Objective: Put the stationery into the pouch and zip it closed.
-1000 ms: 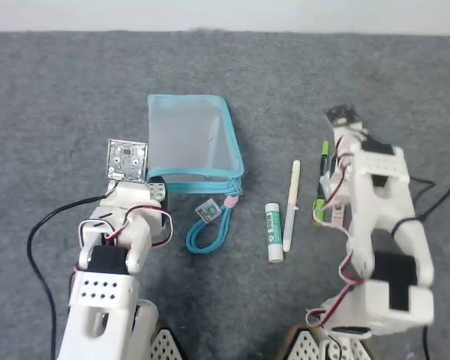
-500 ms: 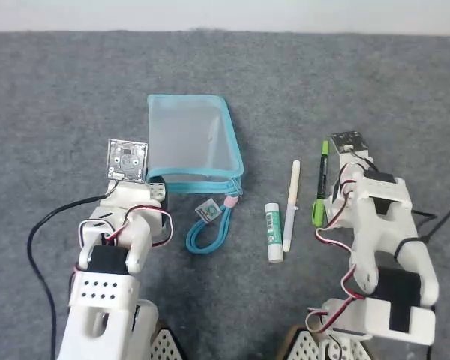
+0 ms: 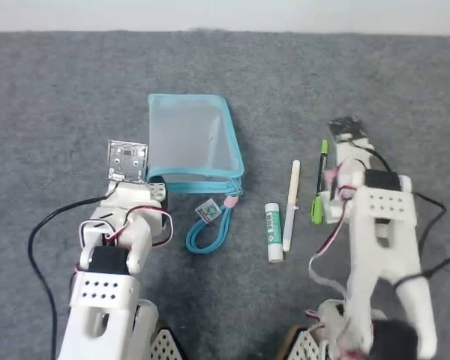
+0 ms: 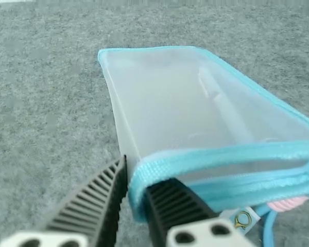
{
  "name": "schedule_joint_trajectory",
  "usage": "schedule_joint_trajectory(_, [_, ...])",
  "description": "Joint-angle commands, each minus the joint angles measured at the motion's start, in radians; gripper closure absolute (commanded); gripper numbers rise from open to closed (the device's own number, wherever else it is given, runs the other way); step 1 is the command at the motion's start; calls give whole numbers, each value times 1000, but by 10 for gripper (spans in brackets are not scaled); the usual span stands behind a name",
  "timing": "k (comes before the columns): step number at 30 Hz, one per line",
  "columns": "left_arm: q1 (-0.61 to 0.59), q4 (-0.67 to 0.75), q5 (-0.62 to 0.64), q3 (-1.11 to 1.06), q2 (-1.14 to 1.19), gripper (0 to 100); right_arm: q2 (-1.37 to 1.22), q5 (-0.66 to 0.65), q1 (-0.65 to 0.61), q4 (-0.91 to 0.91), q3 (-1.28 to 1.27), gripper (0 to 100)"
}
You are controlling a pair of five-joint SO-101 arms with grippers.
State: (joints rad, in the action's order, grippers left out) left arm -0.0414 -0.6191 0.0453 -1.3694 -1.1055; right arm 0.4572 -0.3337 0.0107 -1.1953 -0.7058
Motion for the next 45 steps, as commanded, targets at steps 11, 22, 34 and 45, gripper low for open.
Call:
schedule_joint_trajectory(11, [0, 51, 21, 5, -5, 989, 185, 3, -581, -295, 264, 991])
schedule_joint_trajectory(22, [0, 51, 21, 4, -5, 989, 183, 11, -696, -283, 264, 991])
schedule_joint_trajectory(34, [0, 51, 21, 4, -2, 989, 47, 49, -693, -219, 318, 991])
schedule_joint_trajectory(45, [41, 51, 20, 4, -6, 989, -202, 84, -697, -228, 489, 991])
